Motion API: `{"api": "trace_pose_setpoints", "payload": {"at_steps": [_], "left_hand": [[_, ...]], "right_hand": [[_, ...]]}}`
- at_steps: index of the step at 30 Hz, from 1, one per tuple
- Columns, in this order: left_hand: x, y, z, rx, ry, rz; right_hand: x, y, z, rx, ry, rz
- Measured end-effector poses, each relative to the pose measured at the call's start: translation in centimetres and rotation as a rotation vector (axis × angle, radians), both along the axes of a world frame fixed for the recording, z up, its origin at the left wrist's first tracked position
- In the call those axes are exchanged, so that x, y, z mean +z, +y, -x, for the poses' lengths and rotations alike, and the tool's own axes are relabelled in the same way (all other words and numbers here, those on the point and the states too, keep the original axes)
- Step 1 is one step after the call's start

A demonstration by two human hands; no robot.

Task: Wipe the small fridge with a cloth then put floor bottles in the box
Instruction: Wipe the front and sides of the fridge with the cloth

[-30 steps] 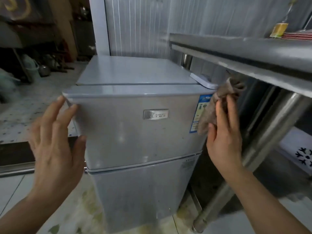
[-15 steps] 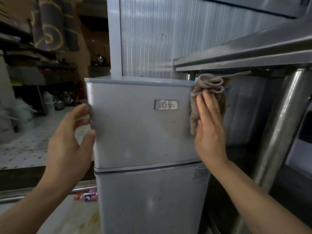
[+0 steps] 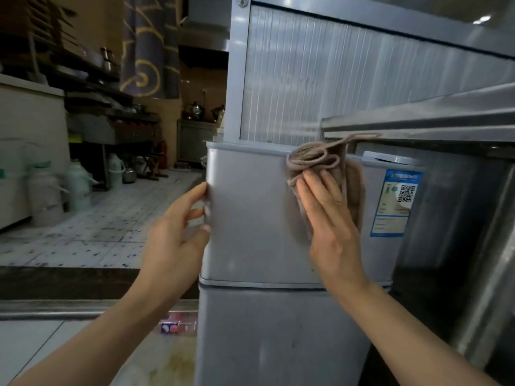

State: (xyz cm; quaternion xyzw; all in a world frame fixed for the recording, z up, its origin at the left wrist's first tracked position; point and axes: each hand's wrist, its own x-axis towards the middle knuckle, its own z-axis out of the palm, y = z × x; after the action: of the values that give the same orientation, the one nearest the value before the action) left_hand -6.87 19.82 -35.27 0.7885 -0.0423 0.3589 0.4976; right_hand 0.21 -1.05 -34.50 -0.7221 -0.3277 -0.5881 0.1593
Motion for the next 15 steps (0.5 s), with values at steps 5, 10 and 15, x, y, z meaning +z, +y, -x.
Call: {"api": "trace_pose_setpoints", "payload": {"at_steps": [5,10,15], "left_hand": [[0.1,1.0,0.7,-0.18,0.017,0.113],[-1.0,2.8,1.4,-0.13,0.035,0.081],[-3.0,4.1,2.0,0.03,0.016,-0.014]], "right_hand": [[1.6,4.9,0.7,0.094,-0.025,0.193],[4.8,7.7,0.3,0.024,-0.073,0.333],[3.8,9.9,-0.9,0.043,-0.146,0.386]]}}
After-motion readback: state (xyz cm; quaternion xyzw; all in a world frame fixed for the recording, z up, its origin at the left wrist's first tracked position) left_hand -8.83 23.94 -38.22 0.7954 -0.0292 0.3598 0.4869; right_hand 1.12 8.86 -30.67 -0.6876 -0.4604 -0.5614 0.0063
